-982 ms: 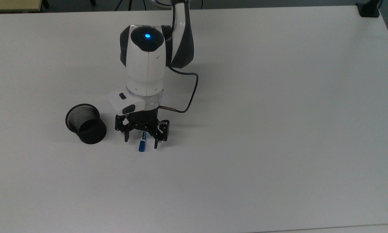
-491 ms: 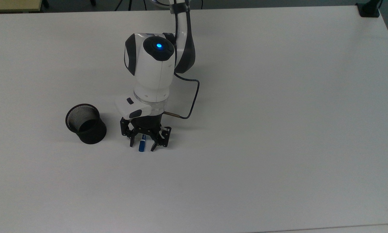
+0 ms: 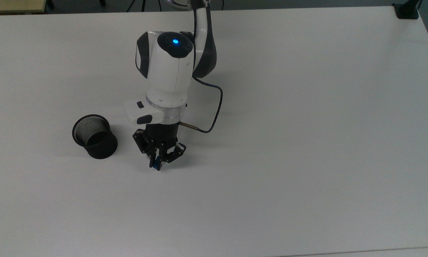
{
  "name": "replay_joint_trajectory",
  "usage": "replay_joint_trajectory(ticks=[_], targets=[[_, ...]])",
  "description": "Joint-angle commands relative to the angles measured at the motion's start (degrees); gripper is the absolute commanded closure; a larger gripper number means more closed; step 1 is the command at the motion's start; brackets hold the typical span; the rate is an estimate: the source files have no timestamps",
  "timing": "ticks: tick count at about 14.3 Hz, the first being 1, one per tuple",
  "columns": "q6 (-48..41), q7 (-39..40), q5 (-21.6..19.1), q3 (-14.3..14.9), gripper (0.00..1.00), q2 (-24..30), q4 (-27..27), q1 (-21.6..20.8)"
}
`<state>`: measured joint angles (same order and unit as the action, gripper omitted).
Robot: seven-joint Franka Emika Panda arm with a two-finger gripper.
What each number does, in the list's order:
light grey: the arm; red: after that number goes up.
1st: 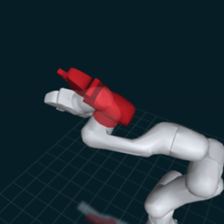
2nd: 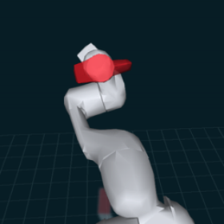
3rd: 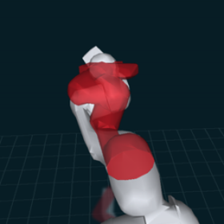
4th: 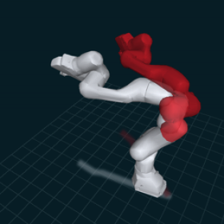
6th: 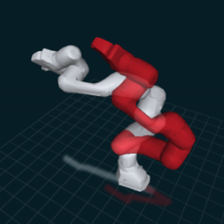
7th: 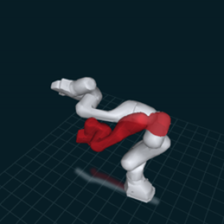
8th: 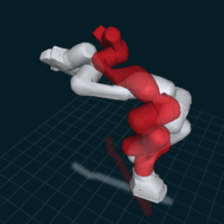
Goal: Insert the marker
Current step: 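Lift the marker and carry it above the black mesh cup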
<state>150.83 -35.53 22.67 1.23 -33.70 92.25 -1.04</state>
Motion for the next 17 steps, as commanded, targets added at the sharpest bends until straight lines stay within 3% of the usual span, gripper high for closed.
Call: replay_joint_trajectory(ticks=[1,8,14,17], targets=[[-1.14,-1.64,-0.79,-0.61,1.00,8.12,2.32,0.33],[1.21,-0.25,-0.62,-0.52,1.00,17.43,4.42,8.14],[24.04,9.94,1.66,-0.43,1.00,19.91,16.46,15.36],[38.35,12.50,5.96,-0.08,1.00,18.42,21.46,17.64]])
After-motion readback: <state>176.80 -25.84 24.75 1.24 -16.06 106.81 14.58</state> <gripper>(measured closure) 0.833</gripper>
